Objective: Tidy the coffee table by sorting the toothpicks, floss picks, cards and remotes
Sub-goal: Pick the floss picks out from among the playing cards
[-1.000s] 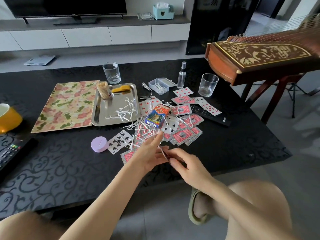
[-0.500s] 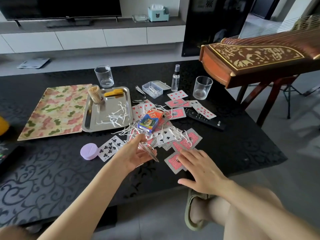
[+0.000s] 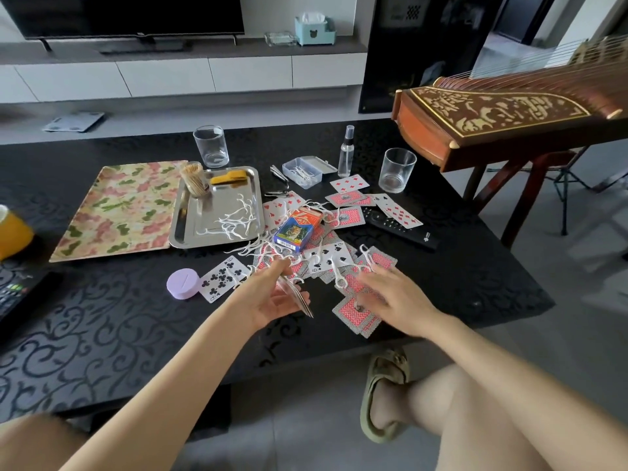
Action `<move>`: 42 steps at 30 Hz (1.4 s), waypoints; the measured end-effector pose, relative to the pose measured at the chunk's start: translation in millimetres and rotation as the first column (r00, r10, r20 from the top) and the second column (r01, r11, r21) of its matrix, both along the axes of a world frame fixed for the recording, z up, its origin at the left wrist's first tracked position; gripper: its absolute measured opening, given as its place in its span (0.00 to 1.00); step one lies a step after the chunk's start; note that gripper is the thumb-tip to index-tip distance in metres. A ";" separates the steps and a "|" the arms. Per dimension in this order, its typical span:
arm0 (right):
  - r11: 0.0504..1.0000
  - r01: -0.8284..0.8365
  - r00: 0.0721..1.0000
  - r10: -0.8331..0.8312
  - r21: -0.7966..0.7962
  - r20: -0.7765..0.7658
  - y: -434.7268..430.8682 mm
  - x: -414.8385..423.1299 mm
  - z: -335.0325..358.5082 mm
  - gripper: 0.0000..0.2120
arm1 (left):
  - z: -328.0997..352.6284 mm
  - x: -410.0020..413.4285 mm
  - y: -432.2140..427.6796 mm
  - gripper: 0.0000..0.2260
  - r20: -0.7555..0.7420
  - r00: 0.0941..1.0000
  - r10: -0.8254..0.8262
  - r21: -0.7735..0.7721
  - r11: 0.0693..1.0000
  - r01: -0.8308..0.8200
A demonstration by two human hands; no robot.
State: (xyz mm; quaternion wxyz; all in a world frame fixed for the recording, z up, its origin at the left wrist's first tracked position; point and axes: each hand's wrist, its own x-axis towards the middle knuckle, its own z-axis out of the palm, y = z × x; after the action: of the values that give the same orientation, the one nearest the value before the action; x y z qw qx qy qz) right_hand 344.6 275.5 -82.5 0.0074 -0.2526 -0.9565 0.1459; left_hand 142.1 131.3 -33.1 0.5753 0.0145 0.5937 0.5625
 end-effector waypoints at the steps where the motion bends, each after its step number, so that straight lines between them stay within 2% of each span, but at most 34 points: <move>1: 0.996 0.080 0.993 -0.082 -0.029 -0.087 5.6 -5.1 1.8 0.34 | 0.1 1.8 0.1 0.10 -0.016 1.000 -0.017 0.003 1.000 0.017; 2: 0.987 0.158 0.973 -0.157 -0.007 -0.168 11.6 -9.9 1.8 0.28 | -0.5 3.5 0.5 0.10 -0.052 0.997 -0.049 -0.005 0.999 0.049; 4: 0.944 0.317 0.931 -0.292 0.089 -0.220 21.5 -20.9 3.4 0.22 | -2.5 9.0 5.5 0.12 -0.163 0.973 -0.166 -0.056 0.986 0.158; 6: 0.888 0.445 0.892 -0.429 0.116 -0.139 27.9 -32.2 4.5 0.23 | -3.1 17.9 15.4 0.16 -0.254 0.914 -0.318 -0.125 0.947 0.295; 8: 0.883 0.463 0.886 -0.459 0.080 -0.063 32.1 -38.1 4.7 0.23 | -4.6 27.6 26.6 0.18 -0.330 0.816 -0.474 -0.193 0.880 0.433; 10: 0.938 0.333 0.939 -0.322 0.092 -0.119 29.9 -35.1 7.0 0.16 | -5.1 38.8 36.7 0.18 -0.361 0.693 -0.624 -0.269 0.781 0.564; 12: 0.959 0.045 0.979 0.014 0.278 -0.206 25.0 -21.9 7.8 0.08 | -3.8 47.7 43.2 0.19 -0.371 0.553 -0.746 -0.365 0.665 0.651; 14: 0.897 -0.205 0.959 0.263 0.392 -0.101 21.1 -0.2 0.3 0.15 | -4.0 50.9 49.8 0.23 -0.418 0.359 -0.835 -0.486 0.539 0.688; 15: 0.879 -0.270 0.955 0.296 0.393 -0.007 18.6 10.3 -3.5 0.21 | -4.3 50.6 52.8 0.25 -0.433 0.270 -0.860 -0.531 0.485 0.695; 17: 0.859 -0.344 0.938 0.300 0.379 0.172 14.8 28.4 -11.2 0.34 | -3.6 51.1 57.1 0.26 -0.399 0.206 -0.893 -0.566 0.417 0.711; 19: 0.817 -0.396 0.915 0.314 0.419 0.253 10.3 37.5 -15.3 0.41 | -3.4 50.0 60.2 0.26 -0.311 0.232 -0.922 -0.559 0.374 0.740; 21: 0.781 -0.419 0.908 0.362 0.464 0.210 5.9 42.3 -21.2 0.37 | -4.5 47.8 61.0 0.24 -0.244 0.291 -0.925 -0.513 0.377 0.771; 23: 0.775 -0.405 0.902 0.424 0.485 0.076 1.7 48.4 -29.4 0.30 | -8.5 41.9 60.8 0.21 -0.209 0.401 -0.892 -0.462 0.451 0.764; 26: 0.839 -0.342 0.882 0.442 0.423 -0.165 -6.9 56.2 -39.6 0.25 | -14.2 30.7 57.6 0.15 -0.182 0.532 -0.827 -0.416 0.555 0.720; 30: 0.917 -0.250 0.861 0.358 0.312 -0.362 -11.9 58.6 -41.0 0.20 | -16.3 22.4 53.5 0.18 -0.151 0.676 -0.721 -0.332 0.681 0.652; 34: 0.948 -0.246 0.870 0.307 0.200 -0.386 -13.3 60.9 -29.7 0.09 | -9.6 15.2 51.7 0.16 -0.145 0.783 -0.605 -0.237 0.789 0.566; 36: 0.952 -0.267 0.869 0.304 0.148 -0.391 -12.8 57.8 -13.9 0.09 | -7.5 9.4 52.3 0.16 -0.141 0.834 -0.533 -0.193 0.841 0.505; 38: 0.962 -0.261 0.868 0.270 0.079 -0.416 -4.7 51.3 3.5 0.13 | -5.0 5.7 53.8 0.11 -0.140 0.872 -0.469 -0.147 0.881 0.450; 40: 0.984 -0.181 0.883 0.158 -0.009 -0.441 8.0 40.1 20.8 0.14 | -1.5 3.5 54.7 0.08 -0.144 0.898 -0.417 -0.115 0.908 0.403; 42: 0.995 -0.034 0.894 -0.013 -0.097 -0.449 18.9 25.2 35.3 0.10 | 1.8 2.0 54.4 0.08 -0.149 0.920 -0.363 -0.088 0.931 0.353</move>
State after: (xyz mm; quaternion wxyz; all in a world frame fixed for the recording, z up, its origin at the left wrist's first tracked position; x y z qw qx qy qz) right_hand 369.7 294.4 -47.1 0.2140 -0.2071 -0.9215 0.2492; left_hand 144.1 185.7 -31.2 0.6180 0.1516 0.6425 0.4270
